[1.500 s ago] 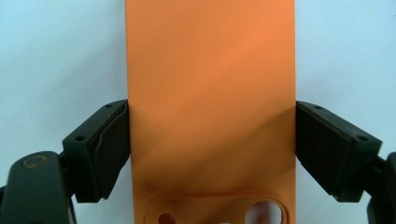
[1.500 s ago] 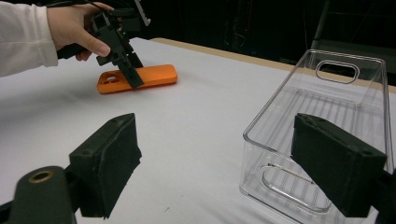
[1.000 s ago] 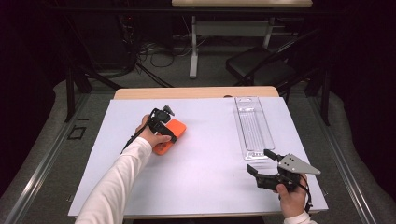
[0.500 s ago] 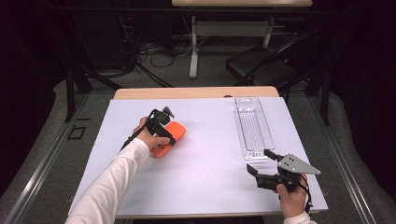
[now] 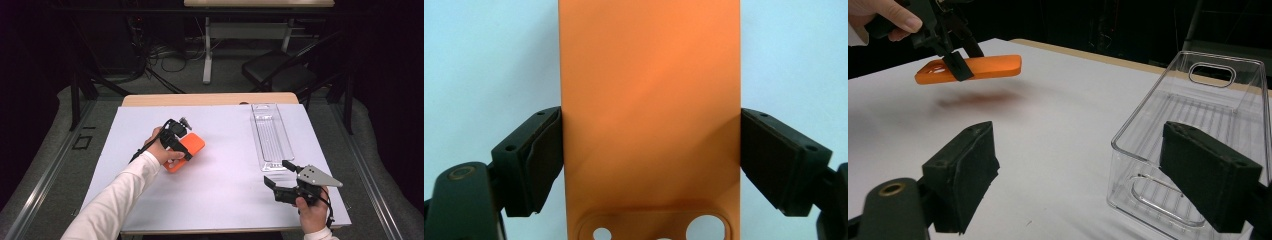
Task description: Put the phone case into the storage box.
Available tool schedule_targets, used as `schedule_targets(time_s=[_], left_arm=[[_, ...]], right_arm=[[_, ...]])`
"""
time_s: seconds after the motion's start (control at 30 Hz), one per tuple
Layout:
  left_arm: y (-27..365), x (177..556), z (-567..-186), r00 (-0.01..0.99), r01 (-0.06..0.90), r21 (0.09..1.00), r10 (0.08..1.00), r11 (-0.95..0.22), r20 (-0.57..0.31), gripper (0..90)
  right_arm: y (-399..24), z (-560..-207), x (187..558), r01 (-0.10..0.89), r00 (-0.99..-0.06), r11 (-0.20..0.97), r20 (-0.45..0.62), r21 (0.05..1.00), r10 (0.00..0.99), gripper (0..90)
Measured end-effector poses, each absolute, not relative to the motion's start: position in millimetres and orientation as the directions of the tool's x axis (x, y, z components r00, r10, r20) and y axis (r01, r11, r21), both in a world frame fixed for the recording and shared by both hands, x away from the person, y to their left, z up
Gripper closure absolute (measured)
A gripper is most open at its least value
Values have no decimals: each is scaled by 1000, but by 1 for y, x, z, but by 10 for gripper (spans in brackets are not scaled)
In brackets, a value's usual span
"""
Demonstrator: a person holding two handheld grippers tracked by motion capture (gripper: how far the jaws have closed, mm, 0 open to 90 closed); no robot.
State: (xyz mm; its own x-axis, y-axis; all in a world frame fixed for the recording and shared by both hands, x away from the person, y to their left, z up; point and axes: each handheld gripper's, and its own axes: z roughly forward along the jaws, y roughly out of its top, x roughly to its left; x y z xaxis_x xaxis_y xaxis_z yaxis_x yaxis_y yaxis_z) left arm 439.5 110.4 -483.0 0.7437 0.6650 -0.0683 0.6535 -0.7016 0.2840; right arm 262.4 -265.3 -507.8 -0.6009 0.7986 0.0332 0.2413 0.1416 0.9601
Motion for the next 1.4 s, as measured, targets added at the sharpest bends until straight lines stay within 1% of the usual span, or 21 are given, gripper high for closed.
schedule_targets(time_s=[0.67,0.77,0.8,1.0,1.2,1.23,1.4], left_arm=[[82,408,-468,814,569,301,577,-765,-71,157],[81,404,-465,822,557,306,564,-772,-71,157],[80,403,-464,826,551,305,559,-777,-69,157],[79,396,-459,833,540,316,548,-780,-72,158],[77,392,-457,847,521,311,527,-795,-72,157],[76,391,-457,846,523,314,528,-792,-78,157],[76,389,-455,851,514,315,519,-798,-74,157]], right_arm=[[-256,-504,262,235,-634,187,5,954,774,147],[-251,-504,264,236,-645,197,2,952,764,147],[-246,-504,264,230,-645,216,-17,949,764,146],[-237,-500,268,219,-675,267,-53,939,736,147],[-228,-497,272,217,-703,277,-47,936,710,147],[-222,-496,273,206,-714,298,-65,932,697,147],[-212,-493,277,193,-729,303,-70,933,681,146]])
